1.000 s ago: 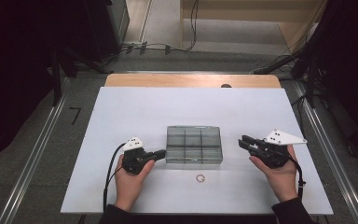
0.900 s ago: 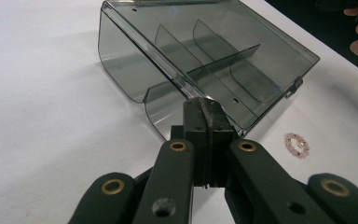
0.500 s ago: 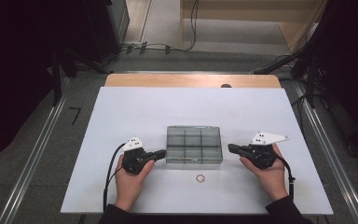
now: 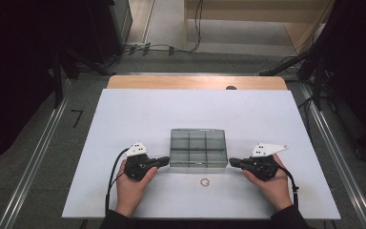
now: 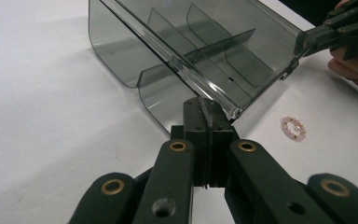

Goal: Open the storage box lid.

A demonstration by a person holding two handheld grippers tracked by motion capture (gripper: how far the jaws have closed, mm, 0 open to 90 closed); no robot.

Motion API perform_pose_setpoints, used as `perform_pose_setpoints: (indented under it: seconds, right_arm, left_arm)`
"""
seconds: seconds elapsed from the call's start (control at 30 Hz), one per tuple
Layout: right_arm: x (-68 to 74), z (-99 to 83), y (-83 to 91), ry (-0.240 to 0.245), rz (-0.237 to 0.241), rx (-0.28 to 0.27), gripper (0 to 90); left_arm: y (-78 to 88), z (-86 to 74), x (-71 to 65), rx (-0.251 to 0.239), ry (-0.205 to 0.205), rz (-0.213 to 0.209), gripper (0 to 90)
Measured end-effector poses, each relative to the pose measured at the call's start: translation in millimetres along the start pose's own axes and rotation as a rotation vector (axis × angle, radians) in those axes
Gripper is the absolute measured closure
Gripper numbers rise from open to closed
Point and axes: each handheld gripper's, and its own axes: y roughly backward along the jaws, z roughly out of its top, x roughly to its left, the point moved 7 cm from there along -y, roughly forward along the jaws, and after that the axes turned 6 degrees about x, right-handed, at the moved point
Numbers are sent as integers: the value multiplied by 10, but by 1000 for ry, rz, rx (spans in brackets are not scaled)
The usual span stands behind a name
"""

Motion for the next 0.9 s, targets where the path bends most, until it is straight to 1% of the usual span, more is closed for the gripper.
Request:
perform_pose_setpoints:
  seconds: [0.07, 0.2, 0.3, 0.47, 0.53, 0.73, 0.9]
  right_arm:
    - [8, -2, -1, 5, -1, 2, 883]
    - [12, 8, -8, 16, 5, -1, 883]
    - [20, 19, -15, 27, 4, -4, 883]
    - [24, 20, -14, 23, 3, -6, 883]
    - [38, 25, -5, 16, 15, -12, 883]
    - [40, 28, -3, 29, 0, -12, 884]
    - [43, 30, 0, 31, 1, -13, 884]
  left_arm:
    - [5, -11, -1, 7, -4, -11, 891]
    - [1, -35, 5, 14, -14, -17, 890]
    - [10, -35, -4, 10, -16, -21, 890]
    - [13, -34, -7, 9, -15, -28, 890]
    - [13, -34, -6, 9, -17, -29, 890]
    - [19, -24, -15, 1, -15, -34, 891]
    - [20, -22, -19, 2, -16, -34, 891]
